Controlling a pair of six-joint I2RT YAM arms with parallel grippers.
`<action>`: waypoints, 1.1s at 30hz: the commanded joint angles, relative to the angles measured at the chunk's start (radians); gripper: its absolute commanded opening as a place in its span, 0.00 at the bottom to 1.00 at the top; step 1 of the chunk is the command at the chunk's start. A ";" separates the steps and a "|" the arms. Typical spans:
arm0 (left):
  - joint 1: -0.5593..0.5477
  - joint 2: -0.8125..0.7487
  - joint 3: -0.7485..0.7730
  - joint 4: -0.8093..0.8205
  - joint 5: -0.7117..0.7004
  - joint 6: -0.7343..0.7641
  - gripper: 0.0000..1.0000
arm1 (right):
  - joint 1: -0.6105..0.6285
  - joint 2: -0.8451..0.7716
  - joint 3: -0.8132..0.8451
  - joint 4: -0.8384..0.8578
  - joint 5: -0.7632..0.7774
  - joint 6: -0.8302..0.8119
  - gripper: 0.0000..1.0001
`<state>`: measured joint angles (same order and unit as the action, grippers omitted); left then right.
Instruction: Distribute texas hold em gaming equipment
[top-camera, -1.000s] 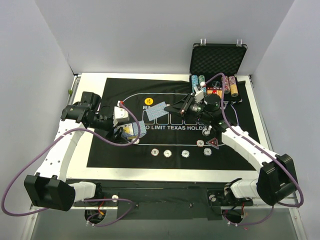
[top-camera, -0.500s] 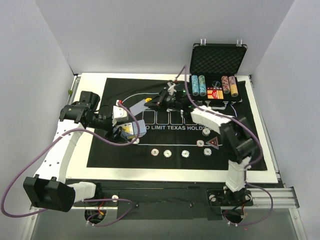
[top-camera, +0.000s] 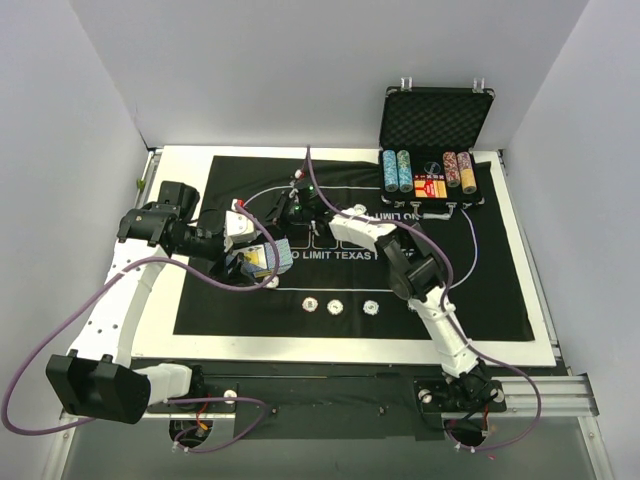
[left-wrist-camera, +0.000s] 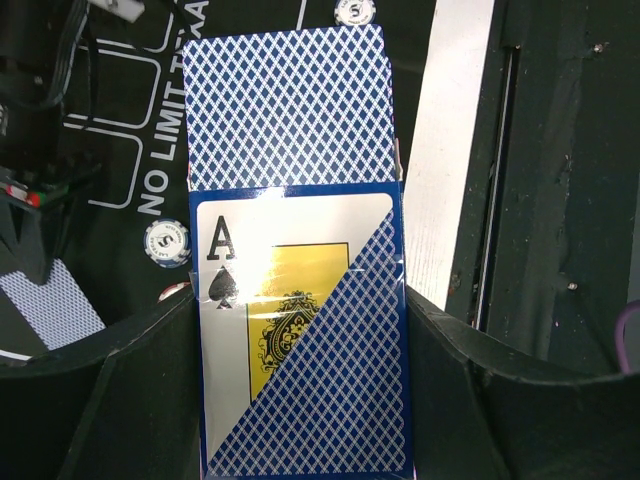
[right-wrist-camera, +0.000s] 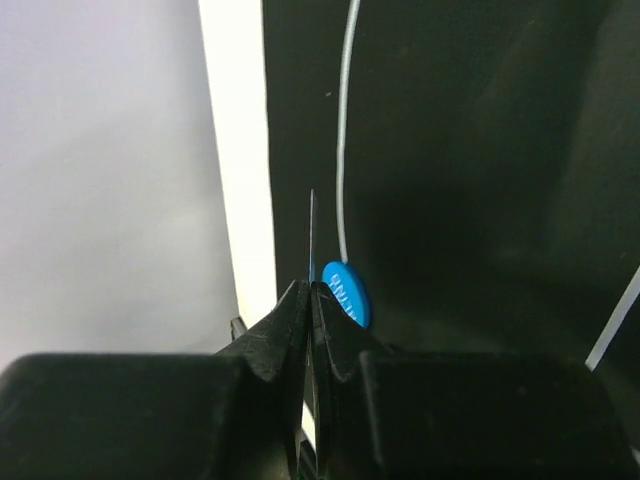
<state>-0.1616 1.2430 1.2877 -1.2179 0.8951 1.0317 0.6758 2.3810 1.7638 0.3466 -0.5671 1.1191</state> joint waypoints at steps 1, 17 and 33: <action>0.005 -0.034 0.048 -0.003 0.057 0.013 0.12 | 0.013 0.069 0.109 -0.061 0.015 -0.025 0.00; 0.007 -0.057 0.016 -0.005 0.050 0.014 0.12 | 0.008 0.009 0.076 -0.126 0.021 -0.076 0.46; 0.007 -0.056 0.013 -0.006 0.041 0.016 0.12 | -0.097 -0.466 -0.225 -0.069 -0.019 -0.077 0.85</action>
<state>-0.1616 1.2114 1.2892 -1.2228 0.8936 1.0317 0.6041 2.1311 1.6596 0.2363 -0.5659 1.0676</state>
